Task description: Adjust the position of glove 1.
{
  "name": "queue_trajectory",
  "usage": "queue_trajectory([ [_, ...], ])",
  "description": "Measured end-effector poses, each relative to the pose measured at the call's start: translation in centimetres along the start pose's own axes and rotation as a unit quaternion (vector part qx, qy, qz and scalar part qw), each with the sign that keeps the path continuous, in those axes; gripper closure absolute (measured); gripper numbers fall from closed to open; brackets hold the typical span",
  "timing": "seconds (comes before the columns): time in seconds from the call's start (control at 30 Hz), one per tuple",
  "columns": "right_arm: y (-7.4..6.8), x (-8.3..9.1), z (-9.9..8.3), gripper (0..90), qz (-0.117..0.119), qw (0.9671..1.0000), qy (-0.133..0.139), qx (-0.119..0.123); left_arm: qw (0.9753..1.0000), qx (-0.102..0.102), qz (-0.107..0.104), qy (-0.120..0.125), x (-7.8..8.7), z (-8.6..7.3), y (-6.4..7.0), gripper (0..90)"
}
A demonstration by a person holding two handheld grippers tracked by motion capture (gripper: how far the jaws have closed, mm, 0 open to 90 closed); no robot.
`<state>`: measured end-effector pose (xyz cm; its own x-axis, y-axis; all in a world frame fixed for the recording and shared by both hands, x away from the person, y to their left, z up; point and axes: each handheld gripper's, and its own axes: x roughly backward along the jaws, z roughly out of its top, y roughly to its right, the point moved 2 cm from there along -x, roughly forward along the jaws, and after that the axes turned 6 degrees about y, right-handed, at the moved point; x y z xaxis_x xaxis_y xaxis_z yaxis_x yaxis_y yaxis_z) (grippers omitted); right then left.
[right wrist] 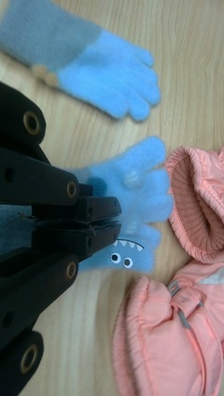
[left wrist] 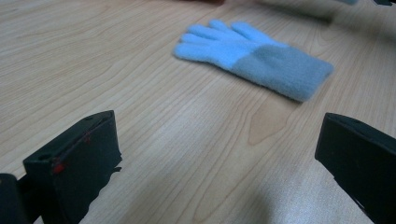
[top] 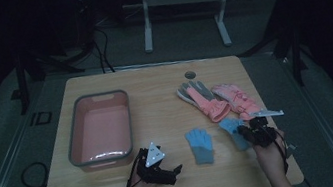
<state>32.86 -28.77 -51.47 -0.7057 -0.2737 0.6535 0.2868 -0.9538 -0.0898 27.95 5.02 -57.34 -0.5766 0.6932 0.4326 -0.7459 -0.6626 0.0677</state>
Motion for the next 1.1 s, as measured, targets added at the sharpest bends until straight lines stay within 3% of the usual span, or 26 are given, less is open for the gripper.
queue_trajectory([
  [0.07,-0.2,0.3,-0.1,86.8,-0.003,1.0000,0.003,-0.002,1.0000,0.000,0.000,0.000,0.0,0.0,0.0,0.1],
  [0.1,-0.8,0.8,-0.7,86.7,-0.007,0.9998,0.007,-0.018,1.0000,0.000,0.000,0.000,0.0,0.0,0.0,0.1],
  [0.17,-0.9,1.1,-1.1,86.7,-0.016,0.9995,0.012,-0.026,1.0000,-0.001,0.000,0.001,0.0,0.0,0.0,0.1],
  [0.33,-0.7,1.4,-2.0,86.7,-0.031,0.9982,0.018,-0.048,1.0000,-0.001,-0.001,0.000,0.0,0.0,0.0,0.1],
  [0.37,-0.5,1.5,-2.5,86.7,-0.044,0.9974,0.020,-0.054,1.0000,-0.001,-0.001,0.000,0.0,0.0,0.1,0.1],
  [0.77,-0.6,-0.8,-5.1,83.8,-0.047,0.9970,-0.006,-0.062,1.0000,-0.002,0.000,0.000,0.0,0.0,0.1,0.1],
  [0.93,-0.5,-0.8,-5.0,79.2,-0.043,0.9974,-0.008,-0.057,1.0000,-0.002,0.000,0.000,0.0,0.0,0.1,0.1],
  [1.1,0.0,-0.5,-4.4,70.7,-0.023,0.9984,-0.016,-0.050,1.0000,-0.002,0.000,0.001,0.0,0.0,0.1,0.1],
])
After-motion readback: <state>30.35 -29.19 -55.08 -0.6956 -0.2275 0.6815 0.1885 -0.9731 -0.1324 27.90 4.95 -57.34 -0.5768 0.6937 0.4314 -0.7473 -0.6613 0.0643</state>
